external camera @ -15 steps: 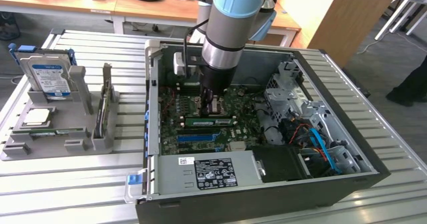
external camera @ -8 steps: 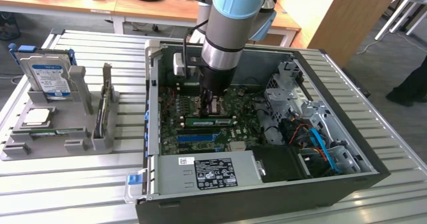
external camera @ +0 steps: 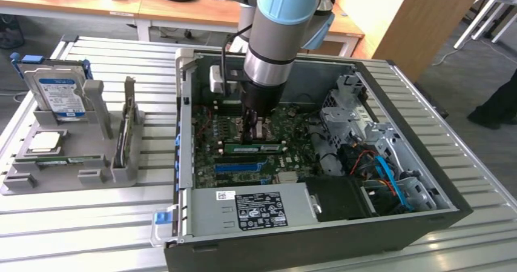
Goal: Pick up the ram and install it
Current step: 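Press down the ram until it locks into place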
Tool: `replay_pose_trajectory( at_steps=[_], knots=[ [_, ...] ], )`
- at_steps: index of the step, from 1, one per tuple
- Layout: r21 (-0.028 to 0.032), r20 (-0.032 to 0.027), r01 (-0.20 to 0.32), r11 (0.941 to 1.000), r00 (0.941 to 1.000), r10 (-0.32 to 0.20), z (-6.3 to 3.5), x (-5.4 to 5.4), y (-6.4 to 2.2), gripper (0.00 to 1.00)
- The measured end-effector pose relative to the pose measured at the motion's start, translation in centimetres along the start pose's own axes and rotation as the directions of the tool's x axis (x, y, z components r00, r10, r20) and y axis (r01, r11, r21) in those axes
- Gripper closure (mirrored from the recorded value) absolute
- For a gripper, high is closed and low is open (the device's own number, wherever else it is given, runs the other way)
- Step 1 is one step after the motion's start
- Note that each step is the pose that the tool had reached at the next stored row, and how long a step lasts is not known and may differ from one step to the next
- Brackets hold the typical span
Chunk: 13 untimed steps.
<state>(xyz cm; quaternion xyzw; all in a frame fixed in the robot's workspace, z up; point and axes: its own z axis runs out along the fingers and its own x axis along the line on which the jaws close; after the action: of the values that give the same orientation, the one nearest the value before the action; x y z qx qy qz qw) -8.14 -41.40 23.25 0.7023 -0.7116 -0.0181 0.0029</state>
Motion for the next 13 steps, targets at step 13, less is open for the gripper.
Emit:
replay_pose_trajectory(
  at_steps=[13],
  knots=[
    [0.0000,0.0000,0.000,1.0000,1.0000,0.000,0.17,0.14,-0.01,0.89]
  ],
)
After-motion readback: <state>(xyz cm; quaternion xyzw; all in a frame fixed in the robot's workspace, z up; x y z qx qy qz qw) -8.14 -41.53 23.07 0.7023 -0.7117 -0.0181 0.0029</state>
